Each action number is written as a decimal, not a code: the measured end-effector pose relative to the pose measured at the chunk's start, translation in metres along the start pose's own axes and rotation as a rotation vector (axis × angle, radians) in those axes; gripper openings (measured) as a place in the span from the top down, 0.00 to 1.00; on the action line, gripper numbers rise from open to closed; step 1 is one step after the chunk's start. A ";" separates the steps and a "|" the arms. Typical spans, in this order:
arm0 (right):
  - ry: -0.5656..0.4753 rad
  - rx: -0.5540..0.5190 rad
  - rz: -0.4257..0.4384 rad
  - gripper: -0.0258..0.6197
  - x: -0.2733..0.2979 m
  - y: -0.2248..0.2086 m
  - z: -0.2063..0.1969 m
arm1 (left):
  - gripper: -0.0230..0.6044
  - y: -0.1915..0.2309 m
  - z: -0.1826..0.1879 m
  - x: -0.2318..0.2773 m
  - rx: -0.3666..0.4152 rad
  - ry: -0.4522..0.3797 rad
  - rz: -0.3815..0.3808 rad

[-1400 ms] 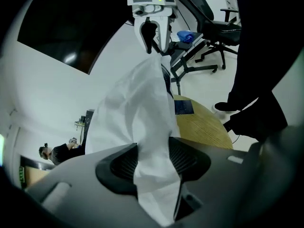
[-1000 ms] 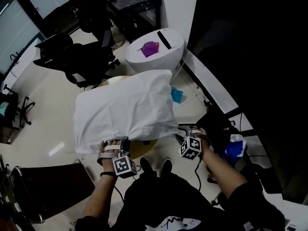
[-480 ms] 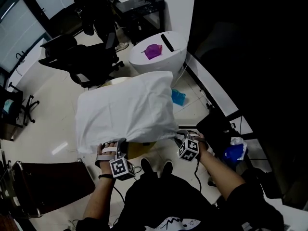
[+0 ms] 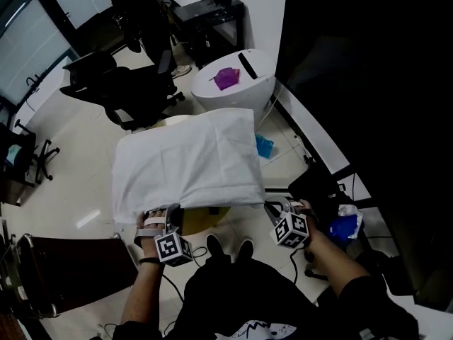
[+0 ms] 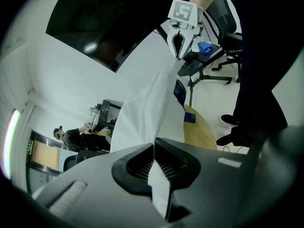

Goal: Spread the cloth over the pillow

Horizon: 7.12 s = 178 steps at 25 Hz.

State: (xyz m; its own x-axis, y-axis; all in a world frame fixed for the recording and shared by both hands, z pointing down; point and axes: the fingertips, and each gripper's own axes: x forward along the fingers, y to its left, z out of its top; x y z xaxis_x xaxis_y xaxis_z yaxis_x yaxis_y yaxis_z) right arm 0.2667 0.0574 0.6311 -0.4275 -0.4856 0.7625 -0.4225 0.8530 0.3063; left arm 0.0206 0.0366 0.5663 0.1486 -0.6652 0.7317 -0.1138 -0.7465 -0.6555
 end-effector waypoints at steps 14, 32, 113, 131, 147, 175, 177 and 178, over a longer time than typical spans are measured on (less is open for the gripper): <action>0.009 -0.184 -0.063 0.93 -0.072 -0.002 0.031 | 0.96 0.002 0.007 -0.044 0.138 -0.045 -0.145; 0.191 -0.275 0.129 0.93 0.060 0.066 -0.043 | 0.96 -0.084 -0.033 0.023 0.265 0.096 -0.467; 0.233 0.251 -0.051 0.72 0.151 0.046 0.159 | 0.96 -0.043 -0.250 0.006 0.144 -0.012 -0.193; -0.072 0.194 -0.123 0.72 0.097 0.025 0.303 | 0.70 -0.047 -0.267 -0.004 -0.118 -0.093 -0.339; -0.251 -0.005 0.106 0.72 0.121 0.031 0.356 | 0.64 -0.050 -0.348 0.006 -0.607 0.201 -0.310; -0.203 0.026 0.069 0.72 0.144 -0.006 0.349 | 0.96 -0.010 -0.406 -0.051 -0.460 0.298 -0.222; -0.197 0.030 0.061 0.72 0.151 -0.007 0.351 | 0.96 -0.012 -0.405 -0.056 -0.458 0.287 -0.237; -0.192 0.032 0.060 0.72 0.155 -0.008 0.353 | 0.96 -0.015 -0.404 -0.057 -0.458 0.280 -0.250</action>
State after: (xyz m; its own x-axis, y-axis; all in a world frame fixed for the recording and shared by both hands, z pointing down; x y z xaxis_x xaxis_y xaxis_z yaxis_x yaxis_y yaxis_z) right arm -0.0780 -0.0919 0.5457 -0.5955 -0.4645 0.6554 -0.4158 0.8763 0.2433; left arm -0.3827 0.0800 0.6100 -0.0320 -0.4003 0.9158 -0.5306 -0.7697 -0.3550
